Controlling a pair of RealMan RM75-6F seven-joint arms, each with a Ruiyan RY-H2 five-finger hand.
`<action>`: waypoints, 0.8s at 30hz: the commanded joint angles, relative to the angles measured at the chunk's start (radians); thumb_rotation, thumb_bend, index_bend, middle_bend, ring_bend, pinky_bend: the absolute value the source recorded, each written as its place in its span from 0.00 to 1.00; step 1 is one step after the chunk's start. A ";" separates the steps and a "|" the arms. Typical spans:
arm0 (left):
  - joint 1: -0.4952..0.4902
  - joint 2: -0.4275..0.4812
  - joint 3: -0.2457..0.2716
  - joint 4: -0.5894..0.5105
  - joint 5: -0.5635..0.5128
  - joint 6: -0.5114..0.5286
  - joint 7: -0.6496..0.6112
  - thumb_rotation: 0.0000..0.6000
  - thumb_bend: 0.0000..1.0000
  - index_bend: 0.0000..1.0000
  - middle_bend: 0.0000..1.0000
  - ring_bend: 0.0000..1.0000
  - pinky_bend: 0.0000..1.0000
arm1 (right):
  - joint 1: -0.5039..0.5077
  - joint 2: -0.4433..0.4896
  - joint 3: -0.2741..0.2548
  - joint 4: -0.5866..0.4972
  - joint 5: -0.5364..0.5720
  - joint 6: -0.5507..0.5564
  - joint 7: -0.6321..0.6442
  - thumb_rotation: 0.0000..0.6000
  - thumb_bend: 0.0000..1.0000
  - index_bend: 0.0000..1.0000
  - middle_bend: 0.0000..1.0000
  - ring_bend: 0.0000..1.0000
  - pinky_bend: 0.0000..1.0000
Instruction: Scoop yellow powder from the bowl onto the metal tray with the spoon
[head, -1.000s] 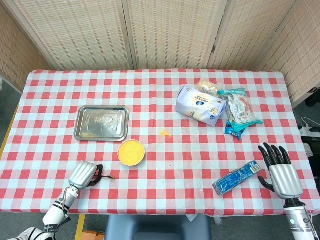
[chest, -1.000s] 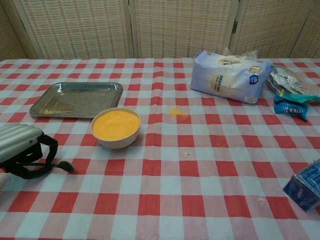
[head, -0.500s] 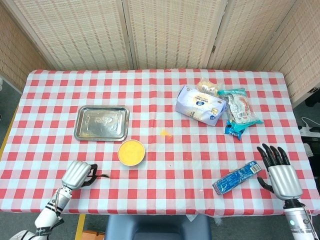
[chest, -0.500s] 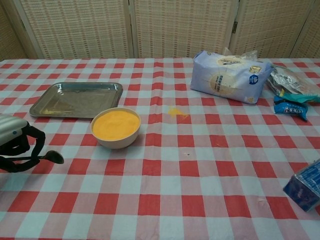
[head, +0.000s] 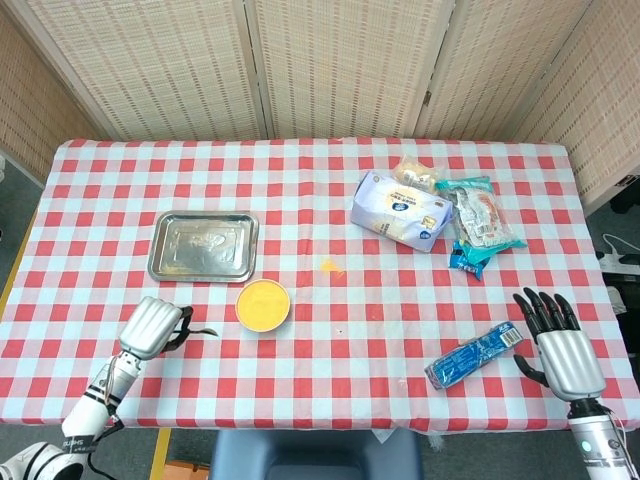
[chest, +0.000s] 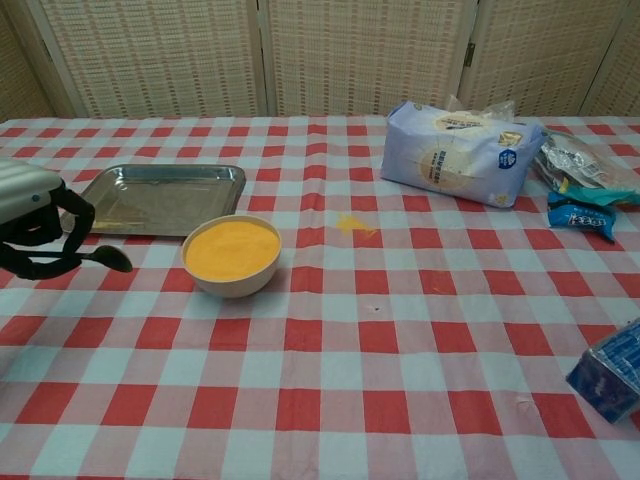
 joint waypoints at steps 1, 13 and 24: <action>-0.042 0.010 -0.041 -0.023 -0.048 -0.043 0.041 1.00 0.38 0.66 1.00 1.00 1.00 | 0.002 0.002 0.003 0.002 0.009 -0.006 0.005 1.00 0.18 0.00 0.00 0.00 0.00; -0.163 -0.072 -0.103 -0.034 -0.185 -0.136 0.223 1.00 0.38 0.65 1.00 1.00 1.00 | 0.011 0.009 0.017 0.011 0.046 -0.032 0.026 1.00 0.18 0.00 0.00 0.00 0.00; -0.240 -0.151 -0.131 0.006 -0.249 -0.153 0.309 1.00 0.38 0.64 1.00 1.00 1.00 | 0.020 0.013 0.018 0.015 0.061 -0.058 0.038 1.00 0.18 0.00 0.00 0.00 0.00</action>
